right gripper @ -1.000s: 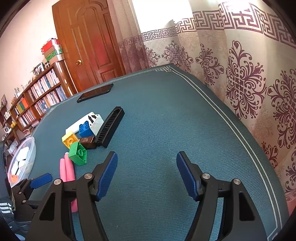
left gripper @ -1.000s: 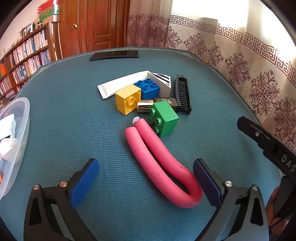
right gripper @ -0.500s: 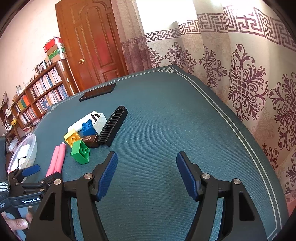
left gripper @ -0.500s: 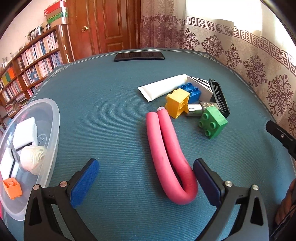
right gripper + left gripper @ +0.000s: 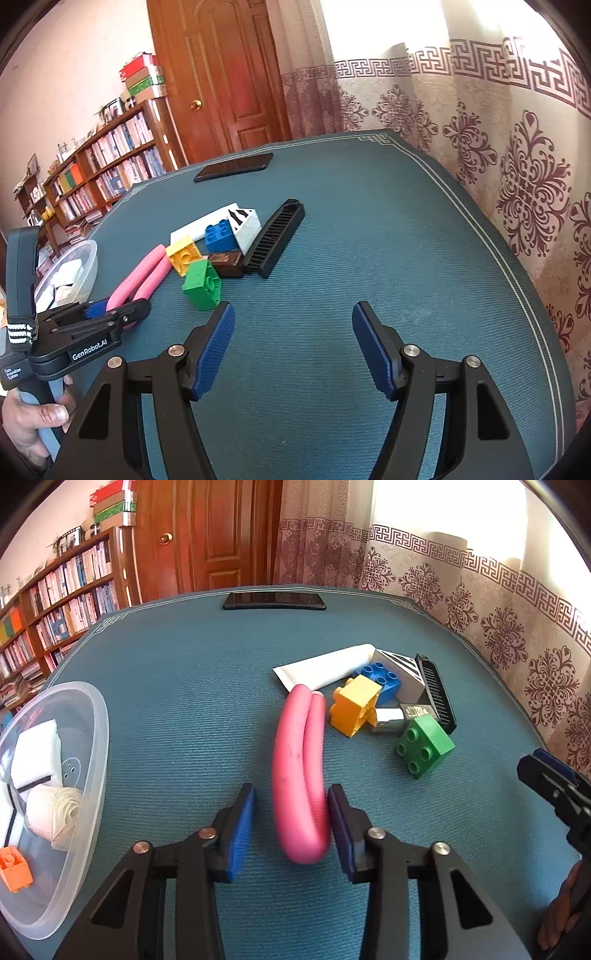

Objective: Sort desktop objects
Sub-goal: 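Lift the pink foam tube with the left tool while the right tool grasps the green brick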

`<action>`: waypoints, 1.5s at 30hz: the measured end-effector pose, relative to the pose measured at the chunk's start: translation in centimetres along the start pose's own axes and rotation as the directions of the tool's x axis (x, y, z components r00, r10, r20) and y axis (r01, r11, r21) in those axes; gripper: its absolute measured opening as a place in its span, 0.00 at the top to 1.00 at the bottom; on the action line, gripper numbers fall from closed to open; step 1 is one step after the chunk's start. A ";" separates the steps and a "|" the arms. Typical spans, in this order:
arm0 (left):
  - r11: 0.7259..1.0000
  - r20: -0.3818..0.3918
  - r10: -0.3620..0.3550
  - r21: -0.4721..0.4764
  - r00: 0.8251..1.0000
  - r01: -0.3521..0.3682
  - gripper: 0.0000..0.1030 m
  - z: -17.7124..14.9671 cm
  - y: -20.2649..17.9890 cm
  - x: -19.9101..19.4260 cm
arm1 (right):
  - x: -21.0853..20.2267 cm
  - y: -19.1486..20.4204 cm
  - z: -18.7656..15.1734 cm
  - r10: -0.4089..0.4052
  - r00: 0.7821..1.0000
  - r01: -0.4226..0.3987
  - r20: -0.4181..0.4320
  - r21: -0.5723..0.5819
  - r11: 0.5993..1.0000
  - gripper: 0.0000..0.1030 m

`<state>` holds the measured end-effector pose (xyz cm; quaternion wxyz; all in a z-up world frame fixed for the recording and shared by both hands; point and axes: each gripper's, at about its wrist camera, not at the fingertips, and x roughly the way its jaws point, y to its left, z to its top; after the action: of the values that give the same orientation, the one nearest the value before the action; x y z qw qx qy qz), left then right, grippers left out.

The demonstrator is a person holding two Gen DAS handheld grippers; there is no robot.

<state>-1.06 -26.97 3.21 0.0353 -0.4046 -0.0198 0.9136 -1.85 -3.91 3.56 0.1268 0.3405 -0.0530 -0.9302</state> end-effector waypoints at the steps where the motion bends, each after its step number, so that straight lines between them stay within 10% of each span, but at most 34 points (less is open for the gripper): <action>1: 1.000 0.002 -0.007 -0.007 1.000 0.007 0.65 0.0 0.3 0.0 | 0.2 0.4 0.1 0.011 1.000 -0.011 -0.007 -0.008 1.000 0.32; 15: 0.997 0.020 -0.062 -0.035 0.998 0.063 0.65 0.0 1.1 0.0 | 5.8 6.0 1.8 0.082 0.989 -0.094 -0.126 -0.092 0.991 0.33; 23: 0.993 0.026 -0.092 -0.068 0.995 0.093 0.63 0.4 1.6 0.2 | 8.4 6.6 2.1 0.045 0.988 -0.062 -0.149 -0.111 0.992 0.60; 29: 0.995 0.028 -0.076 -0.058 0.997 0.077 0.14 1.0 1.2 0.6 | 8.4 6.3 2.1 0.055 0.988 -0.070 -0.146 -0.102 0.992 0.73; 34: 0.997 0.024 -0.050 -0.051 0.998 0.052 0.17 1.4 1.6 1.2 | 8.0 6.0 2.1 0.043 0.990 -0.056 -0.132 -0.098 0.994 0.74; 42: 1.000 0.025 -0.022 -0.016 0.999 0.022 0.65 2.3 1.1 2.2 | 7.8 5.2 2.2 0.044 0.990 -0.054 -0.131 -0.074 0.996 0.75; 45: 0.999 0.036 -0.038 -0.020 0.999 0.039 0.65 2.3 1.3 2.1 | 7.6 5.3 2.1 0.045 0.992 -0.055 -0.122 -0.078 0.995 0.75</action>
<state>-4.20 -28.06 3.09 0.0484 -0.3881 -0.0376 0.9196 -7.78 -11.03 1.43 0.1666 0.3889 -0.0158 -0.9060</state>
